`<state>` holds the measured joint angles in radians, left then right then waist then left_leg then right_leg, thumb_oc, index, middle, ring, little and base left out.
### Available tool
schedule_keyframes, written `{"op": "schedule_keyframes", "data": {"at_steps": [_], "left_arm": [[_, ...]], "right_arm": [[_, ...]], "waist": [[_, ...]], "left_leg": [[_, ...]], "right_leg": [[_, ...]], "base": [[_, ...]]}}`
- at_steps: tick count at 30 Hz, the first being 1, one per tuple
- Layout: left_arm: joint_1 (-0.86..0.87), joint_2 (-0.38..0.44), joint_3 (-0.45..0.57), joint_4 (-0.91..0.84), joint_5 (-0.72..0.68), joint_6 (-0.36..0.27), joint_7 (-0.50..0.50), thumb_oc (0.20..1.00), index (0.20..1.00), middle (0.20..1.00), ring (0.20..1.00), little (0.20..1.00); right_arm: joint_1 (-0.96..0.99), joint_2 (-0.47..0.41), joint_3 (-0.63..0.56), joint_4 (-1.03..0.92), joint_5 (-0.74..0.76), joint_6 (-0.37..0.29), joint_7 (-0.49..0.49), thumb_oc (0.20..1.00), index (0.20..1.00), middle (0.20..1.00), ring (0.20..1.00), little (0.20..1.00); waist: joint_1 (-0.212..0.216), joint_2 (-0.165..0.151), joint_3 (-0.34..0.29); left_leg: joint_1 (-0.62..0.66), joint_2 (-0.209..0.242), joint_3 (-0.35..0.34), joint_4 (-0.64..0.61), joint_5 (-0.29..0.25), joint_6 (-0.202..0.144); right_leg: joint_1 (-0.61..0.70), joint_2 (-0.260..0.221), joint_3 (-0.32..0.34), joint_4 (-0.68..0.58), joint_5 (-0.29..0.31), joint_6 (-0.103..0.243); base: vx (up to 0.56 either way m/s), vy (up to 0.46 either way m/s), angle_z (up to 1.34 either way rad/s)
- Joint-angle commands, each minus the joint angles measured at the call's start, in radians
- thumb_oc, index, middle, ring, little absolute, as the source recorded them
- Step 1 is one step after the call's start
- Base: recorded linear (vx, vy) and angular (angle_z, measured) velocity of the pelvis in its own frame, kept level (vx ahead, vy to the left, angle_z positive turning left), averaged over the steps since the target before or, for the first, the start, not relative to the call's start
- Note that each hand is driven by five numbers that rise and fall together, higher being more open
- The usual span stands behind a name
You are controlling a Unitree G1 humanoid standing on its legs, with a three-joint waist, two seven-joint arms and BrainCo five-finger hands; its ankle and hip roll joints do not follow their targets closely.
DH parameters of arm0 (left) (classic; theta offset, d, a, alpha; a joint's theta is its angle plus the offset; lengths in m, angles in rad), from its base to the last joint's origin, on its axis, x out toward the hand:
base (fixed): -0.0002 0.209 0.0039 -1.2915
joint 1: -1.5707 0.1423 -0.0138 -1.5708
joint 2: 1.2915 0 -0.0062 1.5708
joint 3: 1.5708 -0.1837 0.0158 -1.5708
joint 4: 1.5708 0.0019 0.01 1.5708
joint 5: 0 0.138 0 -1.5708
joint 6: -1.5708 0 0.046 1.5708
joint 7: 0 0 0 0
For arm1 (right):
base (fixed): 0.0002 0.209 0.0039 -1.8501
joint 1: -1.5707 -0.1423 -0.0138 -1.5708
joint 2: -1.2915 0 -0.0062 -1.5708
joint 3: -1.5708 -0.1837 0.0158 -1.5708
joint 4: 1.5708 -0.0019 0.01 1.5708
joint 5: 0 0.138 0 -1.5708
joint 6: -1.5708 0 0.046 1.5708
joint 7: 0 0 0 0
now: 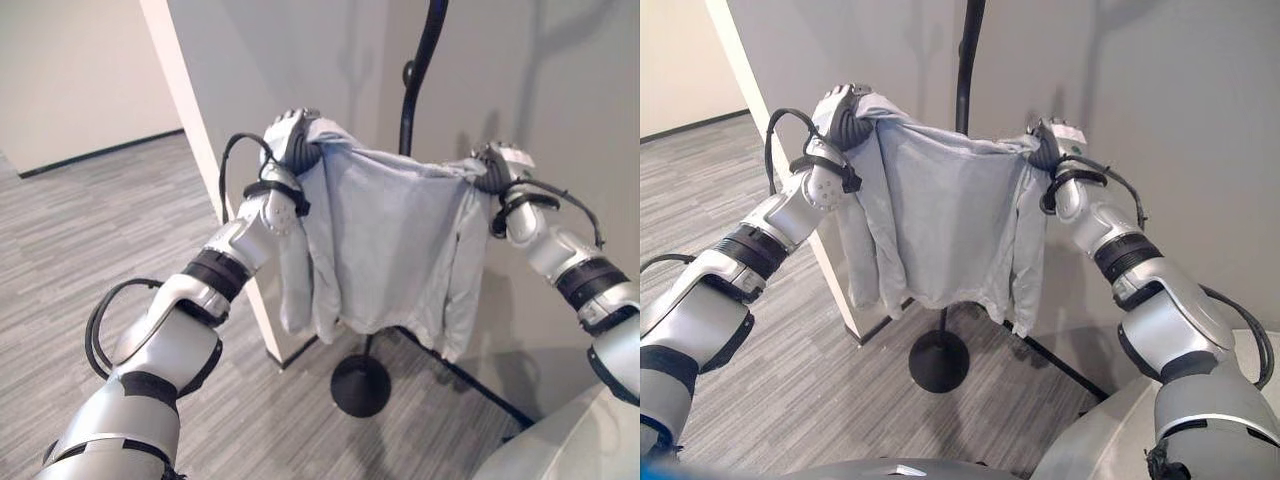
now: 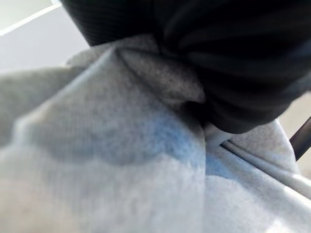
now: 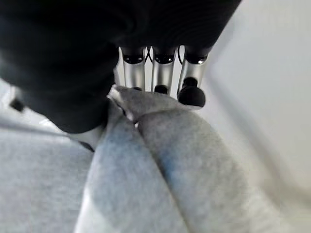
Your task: Hang the clothes on the sofa on the clothes rack.
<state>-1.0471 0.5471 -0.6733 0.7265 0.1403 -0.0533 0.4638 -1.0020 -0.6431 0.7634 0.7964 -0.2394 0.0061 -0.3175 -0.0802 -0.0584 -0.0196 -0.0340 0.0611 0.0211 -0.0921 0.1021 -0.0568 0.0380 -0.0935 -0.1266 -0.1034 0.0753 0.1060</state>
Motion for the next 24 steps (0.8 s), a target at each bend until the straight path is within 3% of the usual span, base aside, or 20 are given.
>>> {"op": "schedule_keyframes", "data": {"at_steps": [1,16,24], "left_arm": [[-0.091,-0.002,0.001,0.122,0.051,-0.018,0.015,0.200,0.200,0.200,0.200,0.200],[-0.046,-0.033,0.005,0.178,0.071,-0.017,0.000,0.200,0.200,0.200,0.200,0.200],[0.011,0.032,0.088,0.014,0.046,-0.019,0.028,0.200,0.200,0.200,0.200,0.200]], "right_arm": [[-0.086,-0.035,0.013,0.103,-0.067,-0.025,-0.018,0.200,0.200,0.200,0.200,0.200],[-0.018,0.027,0.012,0.170,-0.108,-0.020,-0.006,0.200,0.200,0.200,0.200,0.200],[0.073,-0.038,-0.120,-0.070,-0.083,-0.020,-0.077,0.200,0.200,0.200,0.200,0.200]], "waist": [[0.037,0.014,0.034],[0.046,0.015,0.047],[0.042,0.019,0.047]], "left_leg": [[0.074,0.003,0.018,0.005,-0.108,-0.037],[0.061,0.000,0.009,0.005,-0.103,-0.037],[0.071,0.001,0.010,0.005,-0.111,-0.033]], "right_leg": [[-0.018,-0.011,-0.028,0.016,-0.025,0.087],[-0.028,-0.012,-0.036,0.016,-0.025,0.087],[-0.017,-0.012,-0.033,0.016,-0.032,0.087]], "base": [[0.00,0.000,0.00],[0.00,0.000,0.00],[0.00,0.000,0.00]]}}
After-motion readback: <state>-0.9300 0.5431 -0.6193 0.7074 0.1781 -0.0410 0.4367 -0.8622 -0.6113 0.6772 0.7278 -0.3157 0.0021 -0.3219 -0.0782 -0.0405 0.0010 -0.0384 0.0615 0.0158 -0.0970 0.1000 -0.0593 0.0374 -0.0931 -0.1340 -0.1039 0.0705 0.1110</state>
